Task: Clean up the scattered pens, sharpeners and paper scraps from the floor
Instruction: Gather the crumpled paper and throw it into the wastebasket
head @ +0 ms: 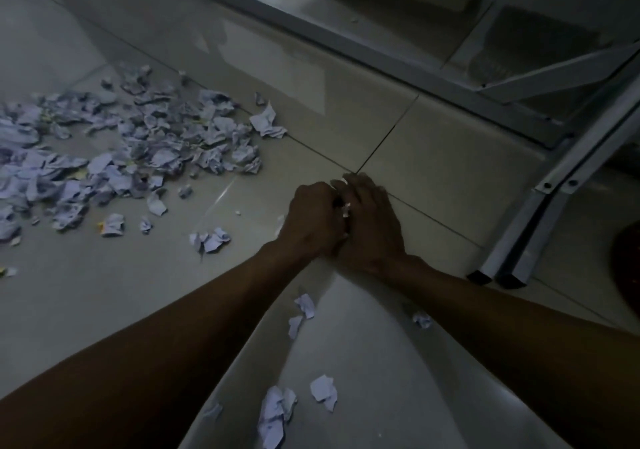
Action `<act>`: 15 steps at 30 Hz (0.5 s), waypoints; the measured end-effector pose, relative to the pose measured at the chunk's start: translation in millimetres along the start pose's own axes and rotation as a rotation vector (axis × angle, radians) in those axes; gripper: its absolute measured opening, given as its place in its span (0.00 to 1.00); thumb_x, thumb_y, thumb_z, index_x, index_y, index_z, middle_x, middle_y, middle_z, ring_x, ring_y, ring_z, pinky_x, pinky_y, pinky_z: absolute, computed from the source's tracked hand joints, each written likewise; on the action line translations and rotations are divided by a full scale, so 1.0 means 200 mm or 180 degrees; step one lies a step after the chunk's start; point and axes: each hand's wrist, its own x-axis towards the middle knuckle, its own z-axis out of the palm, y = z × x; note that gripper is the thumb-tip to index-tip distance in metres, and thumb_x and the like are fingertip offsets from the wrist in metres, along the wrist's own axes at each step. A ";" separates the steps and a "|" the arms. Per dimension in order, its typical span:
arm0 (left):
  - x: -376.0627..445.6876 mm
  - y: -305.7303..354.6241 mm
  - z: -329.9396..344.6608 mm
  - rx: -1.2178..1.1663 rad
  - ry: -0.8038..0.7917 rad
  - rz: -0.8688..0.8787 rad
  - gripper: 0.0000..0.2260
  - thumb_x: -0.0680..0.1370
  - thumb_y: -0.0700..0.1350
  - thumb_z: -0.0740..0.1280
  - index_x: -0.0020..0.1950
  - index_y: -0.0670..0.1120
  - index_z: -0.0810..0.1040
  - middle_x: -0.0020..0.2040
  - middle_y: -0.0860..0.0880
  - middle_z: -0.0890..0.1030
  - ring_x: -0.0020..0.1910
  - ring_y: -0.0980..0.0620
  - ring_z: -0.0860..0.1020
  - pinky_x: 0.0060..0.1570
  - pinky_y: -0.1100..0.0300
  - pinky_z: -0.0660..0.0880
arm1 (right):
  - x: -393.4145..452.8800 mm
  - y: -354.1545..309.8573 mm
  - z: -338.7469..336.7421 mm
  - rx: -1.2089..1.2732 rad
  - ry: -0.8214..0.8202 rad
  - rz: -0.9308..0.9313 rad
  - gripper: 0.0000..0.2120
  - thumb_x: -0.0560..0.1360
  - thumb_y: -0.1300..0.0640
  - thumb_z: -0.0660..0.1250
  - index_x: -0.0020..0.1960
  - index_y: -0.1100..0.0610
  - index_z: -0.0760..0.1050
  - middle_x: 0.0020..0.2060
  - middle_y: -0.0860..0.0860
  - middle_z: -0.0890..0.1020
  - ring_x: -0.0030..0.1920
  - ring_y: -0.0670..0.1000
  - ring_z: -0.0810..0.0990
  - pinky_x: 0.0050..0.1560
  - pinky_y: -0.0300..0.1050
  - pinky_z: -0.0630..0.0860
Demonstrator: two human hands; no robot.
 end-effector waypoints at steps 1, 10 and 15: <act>-0.02 0.00 -0.01 -0.0097 0.0036 0.0027 0.10 0.65 0.45 0.61 0.34 0.40 0.77 0.37 0.39 0.81 0.37 0.38 0.77 0.36 0.58 0.63 | 0.01 0.00 0.01 -0.0038 -0.0010 -0.0030 0.44 0.63 0.37 0.55 0.74 0.59 0.64 0.72 0.58 0.68 0.75 0.59 0.61 0.76 0.59 0.53; -0.18 -0.09 -0.04 -0.0581 0.0049 0.0140 0.15 0.71 0.45 0.60 0.33 0.37 0.79 0.30 0.40 0.79 0.28 0.44 0.75 0.35 0.53 0.71 | -0.02 -0.06 0.05 -0.0659 0.0673 -0.0506 0.13 0.69 0.51 0.57 0.44 0.58 0.76 0.43 0.54 0.79 0.44 0.58 0.75 0.39 0.44 0.64; -0.31 -0.20 -0.14 -0.0630 0.0875 0.0053 0.10 0.73 0.48 0.68 0.43 0.42 0.85 0.42 0.46 0.85 0.40 0.51 0.82 0.46 0.56 0.78 | -0.06 -0.06 0.06 -0.0921 0.0711 -0.0430 0.09 0.72 0.51 0.64 0.44 0.57 0.76 0.40 0.54 0.78 0.37 0.57 0.75 0.32 0.43 0.67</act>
